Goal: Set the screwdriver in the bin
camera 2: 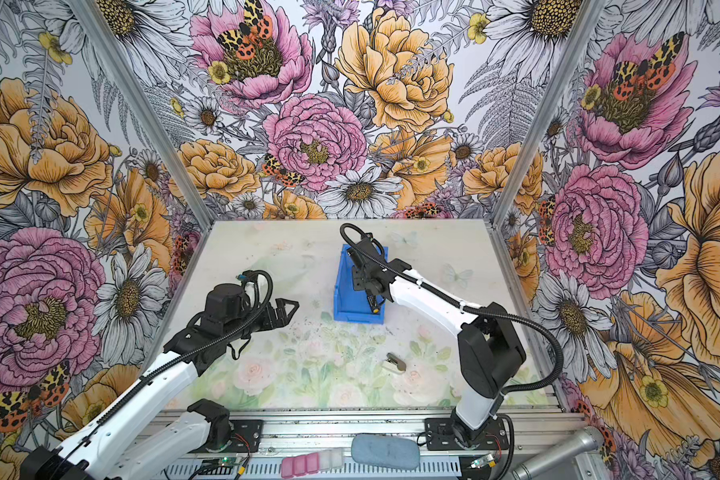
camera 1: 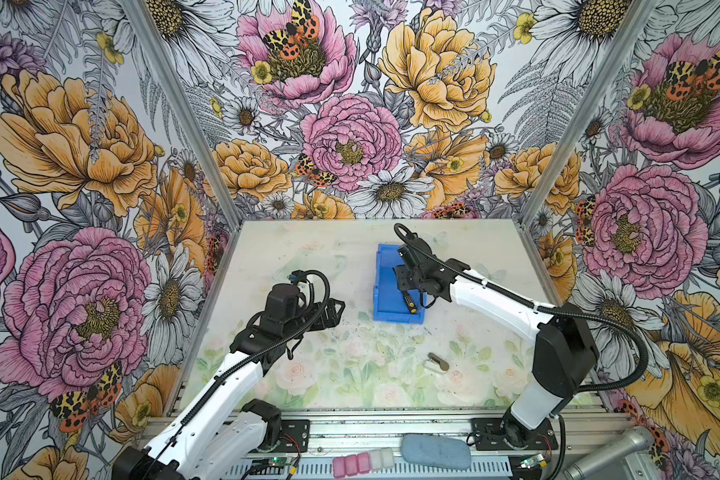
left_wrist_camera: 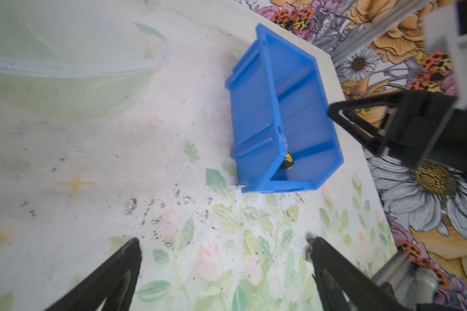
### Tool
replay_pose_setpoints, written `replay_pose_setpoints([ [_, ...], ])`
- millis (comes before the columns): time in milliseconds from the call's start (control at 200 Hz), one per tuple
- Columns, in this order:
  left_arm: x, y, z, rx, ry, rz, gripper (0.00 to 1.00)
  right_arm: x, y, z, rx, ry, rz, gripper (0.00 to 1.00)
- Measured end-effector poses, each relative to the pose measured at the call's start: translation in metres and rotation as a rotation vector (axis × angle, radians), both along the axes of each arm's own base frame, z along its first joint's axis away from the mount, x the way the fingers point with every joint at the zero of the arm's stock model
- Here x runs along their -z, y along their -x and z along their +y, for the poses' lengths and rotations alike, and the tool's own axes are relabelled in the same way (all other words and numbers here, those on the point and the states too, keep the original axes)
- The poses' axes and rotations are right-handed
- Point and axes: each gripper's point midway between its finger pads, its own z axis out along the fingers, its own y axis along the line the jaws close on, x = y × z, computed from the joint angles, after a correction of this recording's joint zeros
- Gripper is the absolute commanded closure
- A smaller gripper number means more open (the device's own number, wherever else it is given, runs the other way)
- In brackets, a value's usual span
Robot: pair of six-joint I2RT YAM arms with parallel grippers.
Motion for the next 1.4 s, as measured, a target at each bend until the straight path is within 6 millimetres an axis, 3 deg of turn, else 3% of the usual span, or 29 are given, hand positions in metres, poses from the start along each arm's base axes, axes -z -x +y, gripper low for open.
replay_pose_setpoints([
  [125, 0.01, -0.006, 0.029, -0.126, -0.086, 0.028, 0.01, -0.021, 0.01, -0.014, 0.009, -0.006, -0.051, 0.31],
  [270, 0.013, -0.016, 0.063, -0.27, -0.165, 0.03, 0.01, -0.035, 0.021, -0.035, 0.034, -0.005, -0.093, 0.01],
  [430, 0.01, -0.023, 0.108, -0.46, -0.271, -0.005, 0.01, -0.039, 0.033, -0.076, 0.092, 0.037, -0.132, 0.01],
  [500, 0.006, -0.027, 0.12, -0.506, -0.308, -0.04, 0.01, -0.039, 0.036, -0.107, 0.162, 0.07, -0.154, 0.01],
  [650, 0.008, -0.041, 0.136, -0.547, -0.394, -0.115, 0.01, -0.034, 0.049, -0.191, 0.397, 0.153, -0.215, 0.0],
  [795, 0.026, -0.059, 0.149, -0.555, -0.481, -0.16, 0.01, -0.005, 0.069, -0.281, 0.672, 0.214, -0.214, 0.01],
  [875, 0.031, -0.072, 0.156, -0.561, -0.52, -0.183, 0.01, 0.015, 0.074, -0.314, 0.768, 0.239, -0.221, 0.0],
  [1111, 0.034, -0.106, 0.164, -0.566, -0.573, -0.272, 0.01, 0.077, 0.062, -0.32, 0.663, 0.215, -0.286, 0.0],
  [1271, 0.036, -0.121, 0.169, -0.568, -0.606, -0.344, 0.01, 0.079, 0.031, -0.303, 0.534, 0.159, -0.351, 0.0],
  [1401, 0.048, -0.121, 0.171, -0.556, -0.602, -0.375, 0.01, 0.063, 0.014, -0.293, 0.466, 0.105, -0.445, 0.0],
])
